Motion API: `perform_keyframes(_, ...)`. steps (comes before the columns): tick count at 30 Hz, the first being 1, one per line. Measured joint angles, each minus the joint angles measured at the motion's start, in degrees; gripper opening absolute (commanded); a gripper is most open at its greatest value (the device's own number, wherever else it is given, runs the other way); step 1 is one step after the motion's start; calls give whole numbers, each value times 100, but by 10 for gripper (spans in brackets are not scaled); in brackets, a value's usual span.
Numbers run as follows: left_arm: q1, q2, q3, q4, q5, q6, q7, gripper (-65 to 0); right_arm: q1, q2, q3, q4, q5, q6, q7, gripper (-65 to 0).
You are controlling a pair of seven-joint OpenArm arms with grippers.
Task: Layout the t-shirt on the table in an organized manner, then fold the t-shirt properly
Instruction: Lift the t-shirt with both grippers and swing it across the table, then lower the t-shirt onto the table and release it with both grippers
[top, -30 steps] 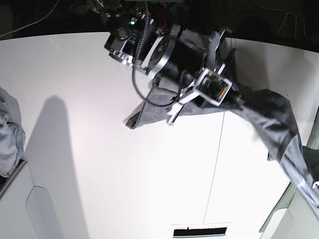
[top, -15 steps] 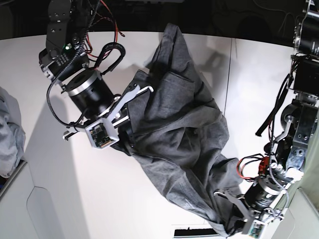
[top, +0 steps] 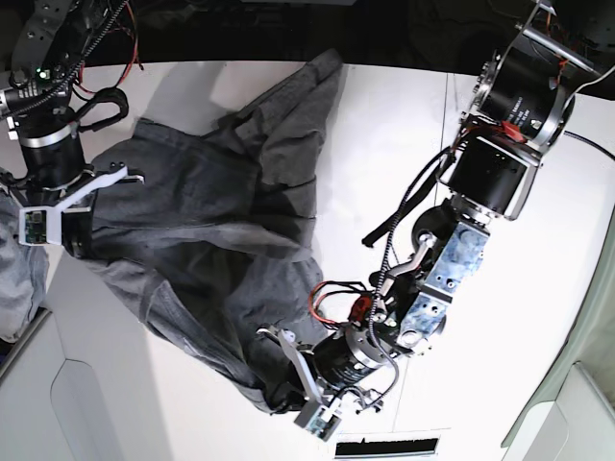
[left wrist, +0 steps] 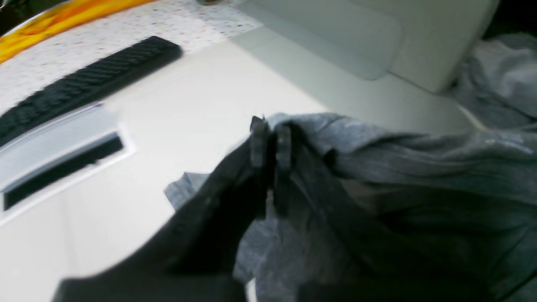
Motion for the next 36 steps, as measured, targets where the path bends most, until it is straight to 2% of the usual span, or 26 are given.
perform_keyframes(3,0,400,306,-323,122,2,-7,-650,-28,4,448,-17,245,-4,-35,-650)
perform_keyframes(4,0,527,431,-450,170,-9,-9,-605,-15,17,568,-46,313,-15,-11,-585)
perform_keyframes(5,0,636,560,-581,225,-13,-66,-537,-13,17,680,-83,337,-24,2,-480)
perform_keyframes(7,0,841,855,-828,284,-13,-188,-377,-15,17,874,-214,511,-319,-4,-298)
perform_keyframes(8,0,931,1001,-931,321,-46,-210,-311,-15,15,968,-280,579,-564,-28,-245)
perform_keyframes(9,2,1014,1126,-1012,356,-87,-199,-274,-15,13,1058,-319,629,-807,-37,-225)
perform_keyframes(12,24,1178,1394,-1056,380,-98,13,-270,-13,15,1309,-332,903,-1246,-258,-226)
perform_keyframes(16,17,1191,1355,-1054,385,-120,485,-270,-15,15,1399,-332,1333,-1257,-647,-226)
perform_keyframes(19,17,1045,1174,-1049,391,-184,859,-270,-15,0,1397,-334,1746,-1047,-894,-226)
perform_keyframes(21,20,820,1163,-1038,348,-308,951,-270,-15,-17,1353,-332,2083,-872,-890,-226)
perform_keyframes(23,92,564,1163,-1027,343,-332,933,-270,-15,-13,1152,-332,2164,-756,-883,-226)
perform_keyframes(25,240,271,1163,-944,341,-332,944,-270,-15,-13,859,-400,2024,-734,-730,-226)
perform_keyframes(28,575,-136,1163,-656,348,-315,951,-270,114,50,358,-872,1469,-688,-264,-226)
perform_keyframes(32,944,-455,1167,-85,313,-313,935,-270,730,452,-369,-2028,693,-678,157,-226)
perform_keyframes(36,1298,-658,1167,616,286,-332,916,-270,1397,822,-896,-3040,160,-894,337,-226)
